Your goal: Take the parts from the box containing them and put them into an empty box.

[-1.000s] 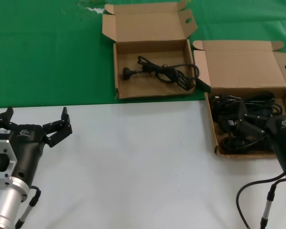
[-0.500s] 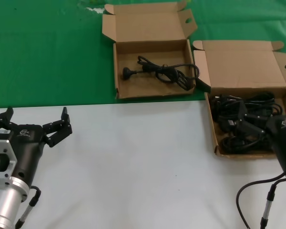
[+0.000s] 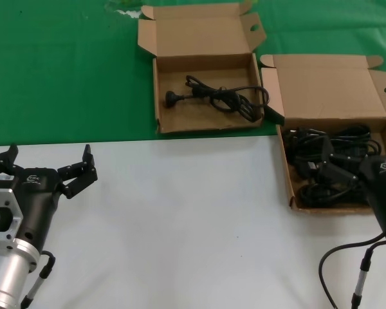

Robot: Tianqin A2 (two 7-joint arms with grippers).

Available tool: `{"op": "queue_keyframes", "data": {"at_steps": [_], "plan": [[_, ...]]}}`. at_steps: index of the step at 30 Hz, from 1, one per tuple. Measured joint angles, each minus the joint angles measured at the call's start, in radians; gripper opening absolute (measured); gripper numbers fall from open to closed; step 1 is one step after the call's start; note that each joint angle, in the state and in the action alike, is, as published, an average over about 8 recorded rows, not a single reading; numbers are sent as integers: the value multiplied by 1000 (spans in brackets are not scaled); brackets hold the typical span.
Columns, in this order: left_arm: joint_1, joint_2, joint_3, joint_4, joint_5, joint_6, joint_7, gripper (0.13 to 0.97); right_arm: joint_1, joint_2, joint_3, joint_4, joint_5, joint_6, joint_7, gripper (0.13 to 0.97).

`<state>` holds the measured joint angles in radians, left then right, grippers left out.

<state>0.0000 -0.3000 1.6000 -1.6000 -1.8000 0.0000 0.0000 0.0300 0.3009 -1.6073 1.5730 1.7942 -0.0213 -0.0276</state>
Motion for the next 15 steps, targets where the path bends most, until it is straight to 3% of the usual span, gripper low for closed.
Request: {"op": "queue_keyframes", "data": {"at_steps": [15], "plan": [[0,0,0,0,0,0,0,966,0,0,0,0,0,0,0,966]]}}
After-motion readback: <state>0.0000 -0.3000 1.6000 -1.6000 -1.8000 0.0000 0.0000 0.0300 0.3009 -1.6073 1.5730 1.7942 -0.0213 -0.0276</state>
